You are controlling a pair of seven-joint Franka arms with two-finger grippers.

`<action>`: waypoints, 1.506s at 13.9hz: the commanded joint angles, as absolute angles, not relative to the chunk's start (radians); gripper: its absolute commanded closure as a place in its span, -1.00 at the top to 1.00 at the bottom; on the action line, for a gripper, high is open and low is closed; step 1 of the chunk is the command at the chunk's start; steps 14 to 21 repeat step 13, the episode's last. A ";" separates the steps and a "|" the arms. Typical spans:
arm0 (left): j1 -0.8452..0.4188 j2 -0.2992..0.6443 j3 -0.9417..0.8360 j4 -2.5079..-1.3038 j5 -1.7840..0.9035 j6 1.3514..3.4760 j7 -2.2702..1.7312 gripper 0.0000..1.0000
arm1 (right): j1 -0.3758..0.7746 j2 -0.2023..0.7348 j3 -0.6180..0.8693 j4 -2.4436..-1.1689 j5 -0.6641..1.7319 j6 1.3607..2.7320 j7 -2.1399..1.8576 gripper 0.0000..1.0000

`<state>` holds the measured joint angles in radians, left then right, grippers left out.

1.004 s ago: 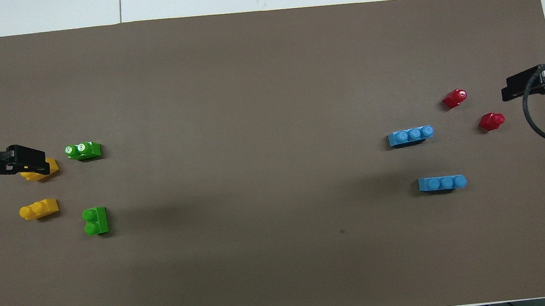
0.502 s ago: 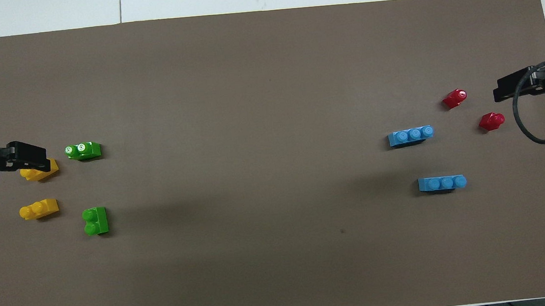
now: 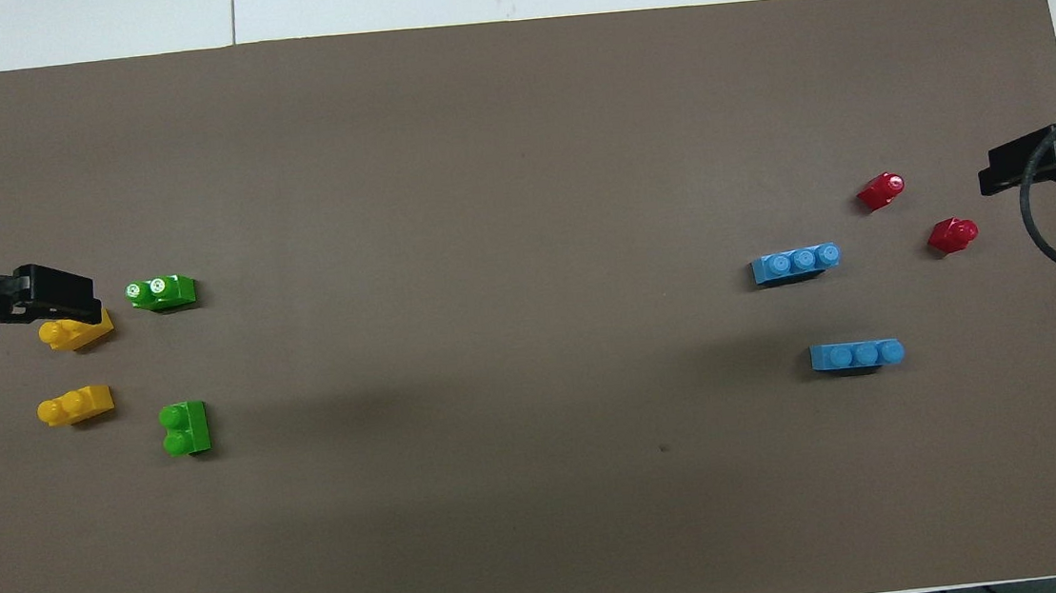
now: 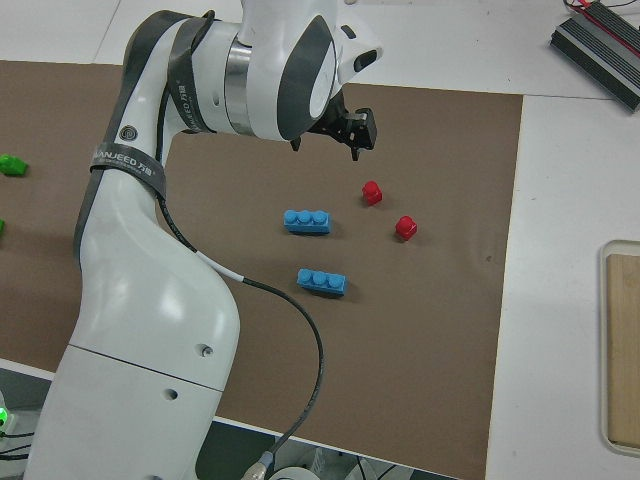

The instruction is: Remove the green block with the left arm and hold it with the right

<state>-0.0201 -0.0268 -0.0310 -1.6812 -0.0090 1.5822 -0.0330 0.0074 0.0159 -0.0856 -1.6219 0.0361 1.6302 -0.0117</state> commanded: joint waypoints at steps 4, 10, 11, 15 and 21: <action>-0.017 -0.021 -0.029 -1.666 0.011 1.559 -0.040 1.00 | 0.005 0.005 -0.081 -1.618 -0.012 1.600 -0.028 1.00; -0.017 -0.021 -0.029 -1.666 0.011 1.557 -0.043 1.00 | 0.002 -0.005 -0.081 -1.631 -0.015 1.614 -0.020 1.00; -0.021 -0.021 -0.029 -1.666 0.011 1.559 -0.046 1.00 | 0.003 -0.003 -0.081 -1.631 -0.015 1.615 -0.012 1.00; -0.025 -0.021 -0.029 -1.667 0.011 1.559 -0.048 1.00 | 0.012 -0.006 -0.081 -1.638 -0.015 1.620 0.014 1.00; -0.025 -0.021 -0.029 -1.667 0.011 1.559 -0.048 1.00 | 0.012 -0.006 -0.081 -1.638 -0.015 1.620 0.014 1.00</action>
